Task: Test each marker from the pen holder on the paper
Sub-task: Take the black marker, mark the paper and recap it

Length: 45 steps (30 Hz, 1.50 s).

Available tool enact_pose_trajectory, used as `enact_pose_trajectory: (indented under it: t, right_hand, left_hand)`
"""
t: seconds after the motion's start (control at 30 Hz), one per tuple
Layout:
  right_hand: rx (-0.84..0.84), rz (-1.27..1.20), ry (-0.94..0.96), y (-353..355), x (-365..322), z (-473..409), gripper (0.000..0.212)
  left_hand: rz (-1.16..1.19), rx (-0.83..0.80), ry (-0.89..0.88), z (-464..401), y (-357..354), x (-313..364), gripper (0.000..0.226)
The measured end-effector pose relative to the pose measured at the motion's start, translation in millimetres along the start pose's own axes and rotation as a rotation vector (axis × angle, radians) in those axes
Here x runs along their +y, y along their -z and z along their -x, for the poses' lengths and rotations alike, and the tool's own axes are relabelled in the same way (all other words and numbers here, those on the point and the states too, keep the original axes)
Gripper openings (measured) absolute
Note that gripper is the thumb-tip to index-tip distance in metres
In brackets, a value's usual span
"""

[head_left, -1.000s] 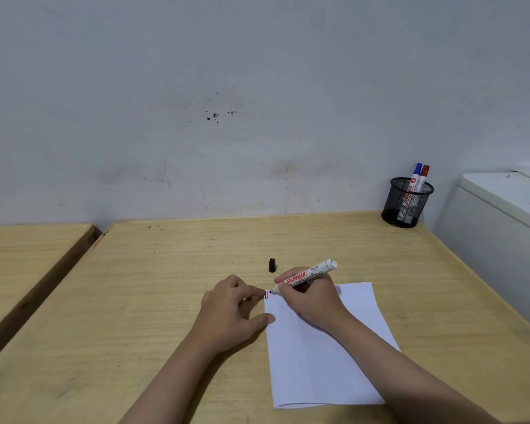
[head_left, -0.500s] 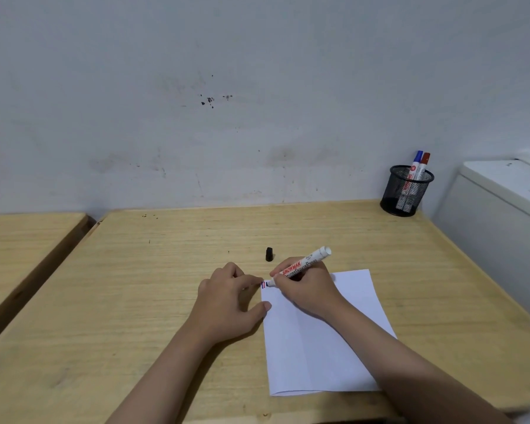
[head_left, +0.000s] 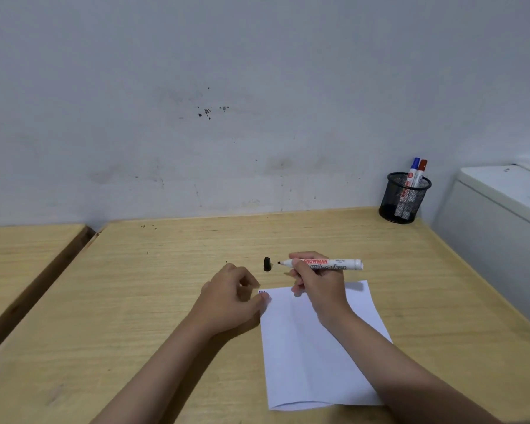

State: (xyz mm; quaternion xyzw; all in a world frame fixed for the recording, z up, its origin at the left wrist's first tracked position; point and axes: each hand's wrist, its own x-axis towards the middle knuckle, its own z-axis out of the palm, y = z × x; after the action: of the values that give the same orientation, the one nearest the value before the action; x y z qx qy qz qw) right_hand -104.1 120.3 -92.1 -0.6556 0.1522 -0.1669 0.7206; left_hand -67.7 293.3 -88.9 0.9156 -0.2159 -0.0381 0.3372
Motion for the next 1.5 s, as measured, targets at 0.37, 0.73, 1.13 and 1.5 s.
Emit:
enact_pose_trajectory:
  t: [0.37,0.73,1.13,1.5]
  right_hand:
    - [0.168,-0.204,0.176,14,-37,-1,0.013]
    - [-0.057,-0.078,0.436,39,-90,49,0.012]
    - [-0.149,-0.043,0.541,45,-112,84,0.008]
    - [-0.194,-0.034,0.633,44,-126,97,0.015]
  left_hand:
    - [-0.092,-0.059,-0.13,-72,10,35,0.025]
    - [1.06,-0.119,-0.055,-15,47,88,0.018]
    - [1.108,-0.161,-0.137,28,50,117,0.015]
    - [1.065,-0.067,-0.283,44,65,130,0.012]
